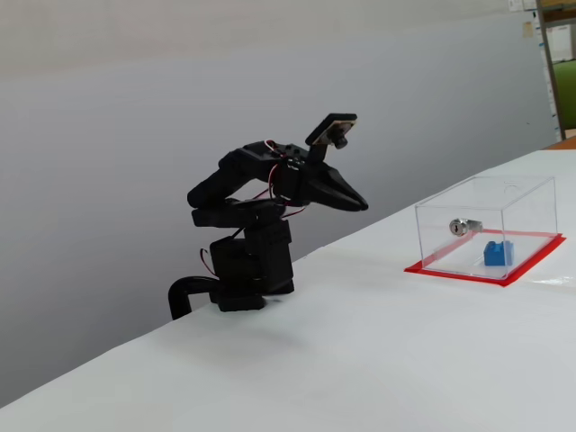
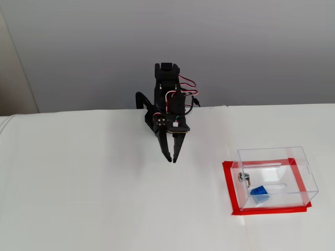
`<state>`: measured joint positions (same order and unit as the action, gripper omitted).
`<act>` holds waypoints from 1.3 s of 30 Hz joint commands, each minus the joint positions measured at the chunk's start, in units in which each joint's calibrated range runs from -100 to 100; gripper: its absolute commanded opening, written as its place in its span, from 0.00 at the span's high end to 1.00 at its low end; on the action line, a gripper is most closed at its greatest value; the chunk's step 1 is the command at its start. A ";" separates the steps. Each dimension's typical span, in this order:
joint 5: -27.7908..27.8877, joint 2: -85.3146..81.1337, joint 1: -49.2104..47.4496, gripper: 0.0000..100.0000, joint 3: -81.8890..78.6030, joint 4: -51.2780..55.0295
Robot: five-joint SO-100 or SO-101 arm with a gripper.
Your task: Pick the blue lego brick and place it into the transparent box
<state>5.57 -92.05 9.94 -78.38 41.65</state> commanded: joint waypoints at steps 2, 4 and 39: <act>-0.25 -5.91 0.01 0.97 -7.79 -1.09; -0.25 -7.69 0.01 0.97 -11.23 -1.09; -5.26 -7.95 1.27 0.98 -21.08 8.14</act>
<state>0.54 -99.15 10.79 -98.50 48.41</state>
